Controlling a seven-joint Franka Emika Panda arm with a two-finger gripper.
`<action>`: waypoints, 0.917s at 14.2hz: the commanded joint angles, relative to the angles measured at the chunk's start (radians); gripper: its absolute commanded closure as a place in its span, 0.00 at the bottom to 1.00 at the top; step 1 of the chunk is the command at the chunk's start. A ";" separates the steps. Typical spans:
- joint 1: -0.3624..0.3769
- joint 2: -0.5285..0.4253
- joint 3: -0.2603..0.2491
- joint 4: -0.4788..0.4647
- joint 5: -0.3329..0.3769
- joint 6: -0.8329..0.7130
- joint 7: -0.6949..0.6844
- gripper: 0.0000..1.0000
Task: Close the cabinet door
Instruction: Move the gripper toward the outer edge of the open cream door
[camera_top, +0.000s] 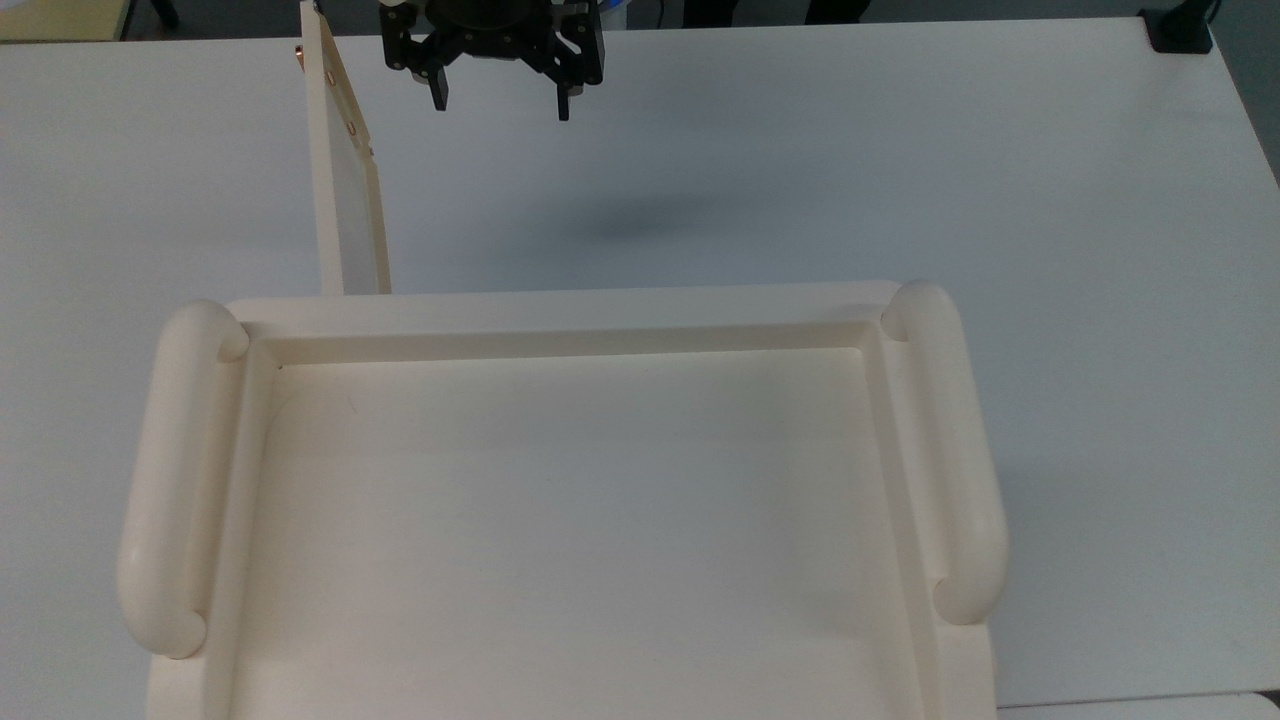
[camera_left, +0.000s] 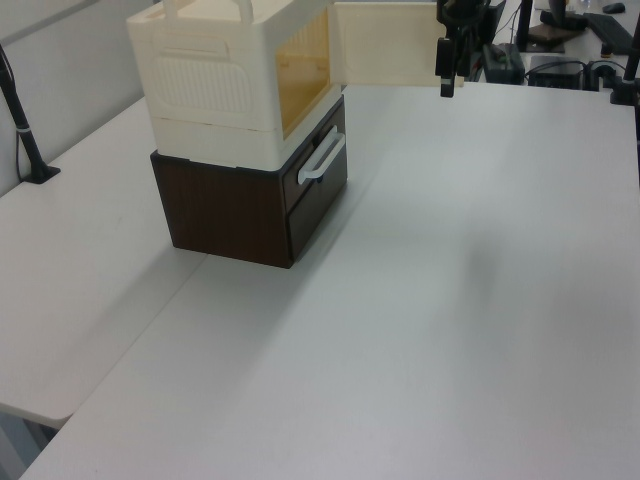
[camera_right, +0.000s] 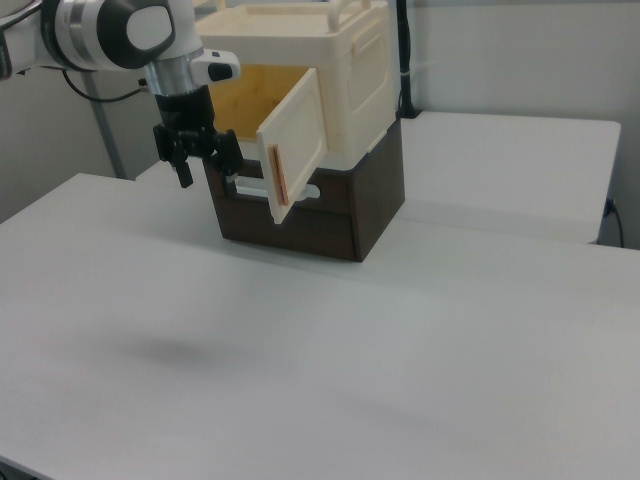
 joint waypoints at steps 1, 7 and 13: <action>-0.010 -0.030 -0.006 -0.024 0.022 -0.006 -0.019 0.00; -0.011 -0.030 -0.006 -0.024 0.022 -0.008 -0.021 0.00; -0.013 -0.031 -0.008 -0.005 0.022 -0.014 -0.021 0.97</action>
